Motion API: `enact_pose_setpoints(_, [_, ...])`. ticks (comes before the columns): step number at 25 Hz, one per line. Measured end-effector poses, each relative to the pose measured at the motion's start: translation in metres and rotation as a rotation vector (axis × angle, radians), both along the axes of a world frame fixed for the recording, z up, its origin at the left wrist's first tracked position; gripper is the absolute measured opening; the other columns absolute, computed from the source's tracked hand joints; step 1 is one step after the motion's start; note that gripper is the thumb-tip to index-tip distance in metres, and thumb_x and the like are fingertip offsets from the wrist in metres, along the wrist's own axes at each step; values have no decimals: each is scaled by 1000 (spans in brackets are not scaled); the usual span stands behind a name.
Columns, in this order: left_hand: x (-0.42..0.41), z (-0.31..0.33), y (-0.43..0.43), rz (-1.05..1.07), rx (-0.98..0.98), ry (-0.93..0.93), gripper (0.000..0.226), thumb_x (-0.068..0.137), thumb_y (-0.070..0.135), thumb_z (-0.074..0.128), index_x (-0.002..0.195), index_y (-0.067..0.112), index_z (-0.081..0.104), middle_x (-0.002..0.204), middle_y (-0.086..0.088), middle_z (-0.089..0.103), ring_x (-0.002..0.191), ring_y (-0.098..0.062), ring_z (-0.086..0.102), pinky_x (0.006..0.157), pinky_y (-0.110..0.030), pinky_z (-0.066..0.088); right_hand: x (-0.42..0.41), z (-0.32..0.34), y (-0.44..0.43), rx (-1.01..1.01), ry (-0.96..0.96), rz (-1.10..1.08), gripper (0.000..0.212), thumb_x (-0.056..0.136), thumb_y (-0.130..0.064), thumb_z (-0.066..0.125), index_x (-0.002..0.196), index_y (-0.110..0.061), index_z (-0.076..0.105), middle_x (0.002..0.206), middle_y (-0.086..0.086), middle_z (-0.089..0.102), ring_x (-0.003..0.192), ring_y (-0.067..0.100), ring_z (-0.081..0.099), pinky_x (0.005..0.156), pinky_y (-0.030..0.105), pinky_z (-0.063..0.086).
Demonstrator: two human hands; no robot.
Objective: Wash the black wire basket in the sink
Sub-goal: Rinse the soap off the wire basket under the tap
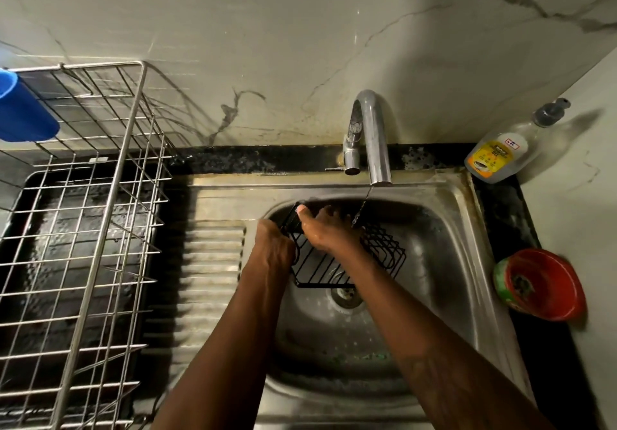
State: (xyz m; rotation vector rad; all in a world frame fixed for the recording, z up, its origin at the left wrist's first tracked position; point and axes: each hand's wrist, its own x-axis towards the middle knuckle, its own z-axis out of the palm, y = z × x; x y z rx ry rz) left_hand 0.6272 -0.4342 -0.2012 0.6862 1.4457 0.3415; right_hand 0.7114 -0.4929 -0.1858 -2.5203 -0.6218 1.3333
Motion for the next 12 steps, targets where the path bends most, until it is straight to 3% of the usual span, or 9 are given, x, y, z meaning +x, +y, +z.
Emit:
enact_pose_setpoints(3, [0,7,3,67,-95,-58,19,106,27,42,118,17,53,88,2,55,73,-11,54,60,-25,48,10,-47,-30,37,-98,-318,101,87,-82,2,157,-14,30,161,17,29,147,37,30,119,59,20])
enact_pose_setpoints(7, [14,18,-1,165,-57,57,30,90,28,61,112,9,68,92,-3,64,68,-14,56,47,-24,44,52,-83,-43,25,4,-671,79,99,-67,18,150,-12,41,154,16,41,140,37,40,118,49,28])
enact_pose_setpoints(9, [15,20,-1,186,-49,116,39,84,32,63,114,8,69,99,-5,69,75,-18,60,57,-27,47,33,-61,-23,-4,-15,-636,84,98,-70,14,157,-12,27,163,17,25,149,36,26,122,55,16])
enact_pose_setpoints(12, [12,14,1,160,-24,185,35,85,37,63,106,11,74,99,-9,73,85,-23,66,77,-36,57,-14,-28,2,198,-60,-377,78,101,-65,8,161,-16,-2,169,7,-8,156,27,-3,121,57,-7])
